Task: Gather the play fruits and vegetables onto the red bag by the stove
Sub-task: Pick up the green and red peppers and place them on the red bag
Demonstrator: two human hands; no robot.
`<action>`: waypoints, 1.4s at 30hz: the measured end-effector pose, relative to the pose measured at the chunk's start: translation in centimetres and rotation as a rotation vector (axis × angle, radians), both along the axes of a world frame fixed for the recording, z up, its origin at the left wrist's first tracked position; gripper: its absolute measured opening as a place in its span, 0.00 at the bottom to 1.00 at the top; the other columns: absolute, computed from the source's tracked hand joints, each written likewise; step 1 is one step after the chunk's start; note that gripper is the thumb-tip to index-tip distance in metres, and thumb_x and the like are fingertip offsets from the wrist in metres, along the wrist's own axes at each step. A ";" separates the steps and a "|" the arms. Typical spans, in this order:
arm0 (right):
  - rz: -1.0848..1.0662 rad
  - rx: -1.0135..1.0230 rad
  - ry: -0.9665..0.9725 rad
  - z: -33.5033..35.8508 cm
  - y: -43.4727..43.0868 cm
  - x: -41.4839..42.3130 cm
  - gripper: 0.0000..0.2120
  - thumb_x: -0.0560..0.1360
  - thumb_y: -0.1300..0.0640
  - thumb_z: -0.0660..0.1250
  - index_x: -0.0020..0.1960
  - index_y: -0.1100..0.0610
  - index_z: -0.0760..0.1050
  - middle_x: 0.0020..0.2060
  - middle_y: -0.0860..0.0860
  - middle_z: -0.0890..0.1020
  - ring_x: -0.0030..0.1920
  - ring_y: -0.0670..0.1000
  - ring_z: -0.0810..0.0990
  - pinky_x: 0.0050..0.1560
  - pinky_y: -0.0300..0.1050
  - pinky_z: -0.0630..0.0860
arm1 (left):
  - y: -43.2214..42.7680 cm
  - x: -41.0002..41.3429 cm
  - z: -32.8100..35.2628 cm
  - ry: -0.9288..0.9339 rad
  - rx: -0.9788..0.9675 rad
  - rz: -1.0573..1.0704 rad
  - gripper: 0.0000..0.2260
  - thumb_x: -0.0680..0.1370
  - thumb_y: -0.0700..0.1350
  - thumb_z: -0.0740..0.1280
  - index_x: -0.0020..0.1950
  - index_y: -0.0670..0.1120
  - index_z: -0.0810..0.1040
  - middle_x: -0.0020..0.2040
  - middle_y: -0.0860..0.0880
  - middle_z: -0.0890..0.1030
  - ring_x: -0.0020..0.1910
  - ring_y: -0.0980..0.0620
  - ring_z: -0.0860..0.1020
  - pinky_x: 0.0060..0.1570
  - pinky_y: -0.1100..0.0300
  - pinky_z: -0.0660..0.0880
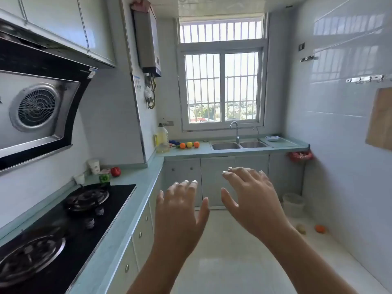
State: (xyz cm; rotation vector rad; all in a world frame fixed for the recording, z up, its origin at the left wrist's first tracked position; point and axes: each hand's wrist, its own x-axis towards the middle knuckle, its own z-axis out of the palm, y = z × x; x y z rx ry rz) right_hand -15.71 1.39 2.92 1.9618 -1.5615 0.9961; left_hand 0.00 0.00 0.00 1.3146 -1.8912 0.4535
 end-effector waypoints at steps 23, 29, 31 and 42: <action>0.085 -0.005 -0.056 -3.9 -29.1 -7.7 0.20 0.71 0.48 0.55 0.53 0.57 0.78 0.50 0.52 0.82 0.52 0.56 0.79 0.55 0.62 0.72 | -28.2 -8.2 -2.1 0.044 0.030 0.021 0.22 0.74 0.53 0.55 0.59 0.42 0.77 0.55 0.43 0.81 0.56 0.42 0.77 0.56 0.39 0.71; 0.095 0.037 -0.055 -6.4 -37.6 -5.9 0.20 0.70 0.48 0.56 0.53 0.56 0.78 0.50 0.52 0.82 0.52 0.56 0.79 0.55 0.63 0.71 | -36.4 -6.6 -5.4 0.006 0.040 0.043 0.21 0.75 0.52 0.56 0.58 0.42 0.77 0.55 0.43 0.80 0.57 0.41 0.77 0.56 0.40 0.71; 0.097 0.038 -0.052 -6.9 -41.0 -4.9 0.20 0.70 0.48 0.56 0.53 0.57 0.78 0.50 0.52 0.82 0.52 0.56 0.79 0.55 0.62 0.71 | -39.8 -5.7 -6.2 0.013 0.044 0.035 0.21 0.74 0.52 0.56 0.58 0.42 0.77 0.55 0.43 0.81 0.57 0.41 0.77 0.56 0.39 0.71; 0.182 0.134 -0.012 -8.4 -59.8 4.7 0.19 0.71 0.48 0.57 0.54 0.56 0.77 0.51 0.52 0.81 0.53 0.56 0.79 0.57 0.61 0.71 | -58.1 3.8 -8.1 0.057 0.109 0.111 0.21 0.75 0.52 0.56 0.59 0.41 0.77 0.55 0.41 0.80 0.56 0.40 0.77 0.56 0.41 0.71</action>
